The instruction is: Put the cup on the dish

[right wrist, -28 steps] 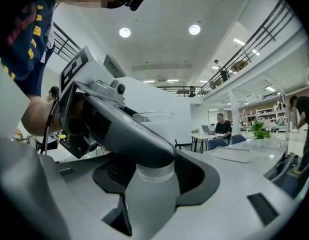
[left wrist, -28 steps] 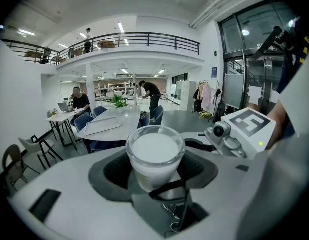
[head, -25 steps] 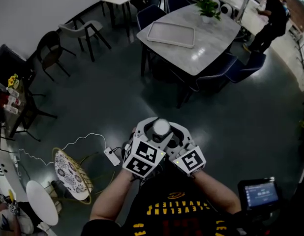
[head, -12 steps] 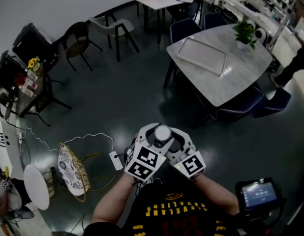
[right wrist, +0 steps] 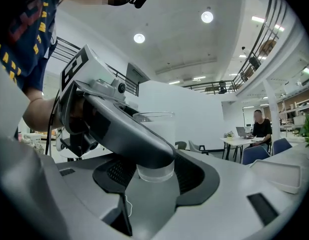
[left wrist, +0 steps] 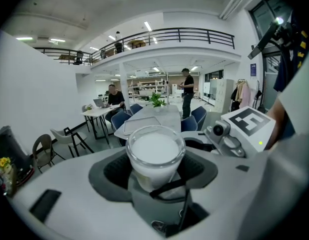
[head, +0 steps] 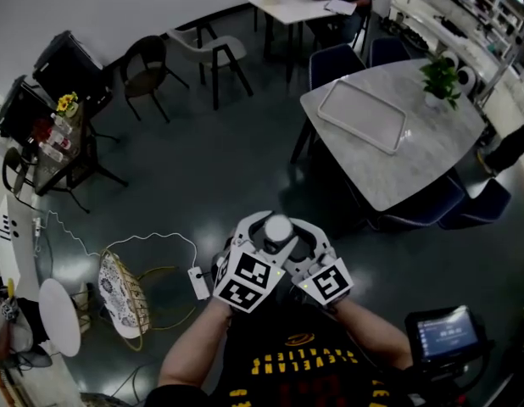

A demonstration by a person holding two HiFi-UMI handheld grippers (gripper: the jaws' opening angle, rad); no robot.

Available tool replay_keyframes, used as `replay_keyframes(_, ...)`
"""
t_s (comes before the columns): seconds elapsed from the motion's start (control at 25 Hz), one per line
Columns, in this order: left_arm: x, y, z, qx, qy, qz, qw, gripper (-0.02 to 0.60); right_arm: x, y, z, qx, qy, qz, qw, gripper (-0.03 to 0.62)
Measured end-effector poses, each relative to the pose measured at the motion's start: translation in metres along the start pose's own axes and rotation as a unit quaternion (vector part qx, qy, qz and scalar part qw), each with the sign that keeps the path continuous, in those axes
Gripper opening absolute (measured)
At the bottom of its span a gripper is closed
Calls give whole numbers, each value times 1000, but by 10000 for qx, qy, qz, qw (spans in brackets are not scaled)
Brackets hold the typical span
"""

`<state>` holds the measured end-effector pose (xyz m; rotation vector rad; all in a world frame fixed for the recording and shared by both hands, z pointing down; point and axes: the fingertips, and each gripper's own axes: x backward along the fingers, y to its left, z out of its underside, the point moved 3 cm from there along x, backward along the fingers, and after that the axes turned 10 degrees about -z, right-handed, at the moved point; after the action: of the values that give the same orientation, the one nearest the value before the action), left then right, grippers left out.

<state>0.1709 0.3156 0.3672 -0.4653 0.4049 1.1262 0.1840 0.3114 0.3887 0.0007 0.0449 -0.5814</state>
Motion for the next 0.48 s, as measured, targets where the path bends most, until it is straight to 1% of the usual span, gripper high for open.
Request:
replay_keyframes(0.2, -24, 28, 1, -3, 43, 101, 9999, 261, -25, -26, 5, 2, 60, 66, 10000, 245)
replay_keyframes(0.36, -47, 56, -8, -107, -58, 286, 9995, 261, -49, -55, 5, 118, 129, 274, 9995, 244)
replay_keyframes(0.48, -65, 84, -17, -286, -82, 461, 9985, 261, -72, -80, 2, 36, 107, 527, 9985, 245)
